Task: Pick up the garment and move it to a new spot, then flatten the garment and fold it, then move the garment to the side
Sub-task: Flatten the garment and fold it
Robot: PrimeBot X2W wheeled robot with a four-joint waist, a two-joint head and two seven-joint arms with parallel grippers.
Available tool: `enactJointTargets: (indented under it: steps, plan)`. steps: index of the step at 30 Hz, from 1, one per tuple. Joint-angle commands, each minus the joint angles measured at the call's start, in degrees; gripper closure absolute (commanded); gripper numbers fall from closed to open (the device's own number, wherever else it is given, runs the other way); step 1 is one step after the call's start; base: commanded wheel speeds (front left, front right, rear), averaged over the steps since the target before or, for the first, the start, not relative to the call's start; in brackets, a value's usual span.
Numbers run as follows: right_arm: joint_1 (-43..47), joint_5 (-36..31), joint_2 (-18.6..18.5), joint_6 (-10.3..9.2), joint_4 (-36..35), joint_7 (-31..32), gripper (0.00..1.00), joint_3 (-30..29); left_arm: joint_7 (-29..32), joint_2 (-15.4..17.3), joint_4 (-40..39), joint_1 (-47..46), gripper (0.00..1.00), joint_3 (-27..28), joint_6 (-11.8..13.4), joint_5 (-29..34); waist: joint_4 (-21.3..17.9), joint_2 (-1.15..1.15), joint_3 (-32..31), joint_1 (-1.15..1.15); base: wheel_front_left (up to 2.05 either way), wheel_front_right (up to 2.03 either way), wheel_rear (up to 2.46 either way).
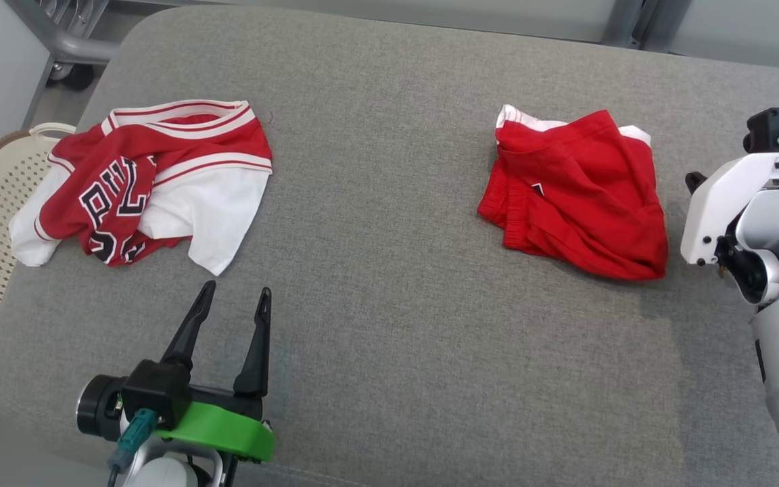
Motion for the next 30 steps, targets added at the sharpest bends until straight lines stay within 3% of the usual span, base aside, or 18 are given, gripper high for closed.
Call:
enactJointTargets:
  steps: [1,17,30]
  plan:
    - [0.02,0.71,-0.38,0.0,0.73,-0.69,1.0,0.88,-0.02,0.21,-0.18,-0.75,0.0,0.13,-0.03,0.16,0.52,0.0,0.86,0.0,0.0,0.0,0.0]
    - [0.22,3.31,1.11,0.0,1.12,1.84,1.0,9.31,-0.02,-0.17,0.5,-0.9,0.0,0.53,0.2,-0.21,1.37,0.0,0.07,0.0,0.0,0.0,0.0]
    - [3.4,-0.89,1.82,0.0,-5.63,5.47,1.0,7.96,-0.02,-0.17,0.41,0.22,0.0,0.8,0.4,-0.28,1.14,0.0,-1.53,0.0,0.0,0.0,0.0]
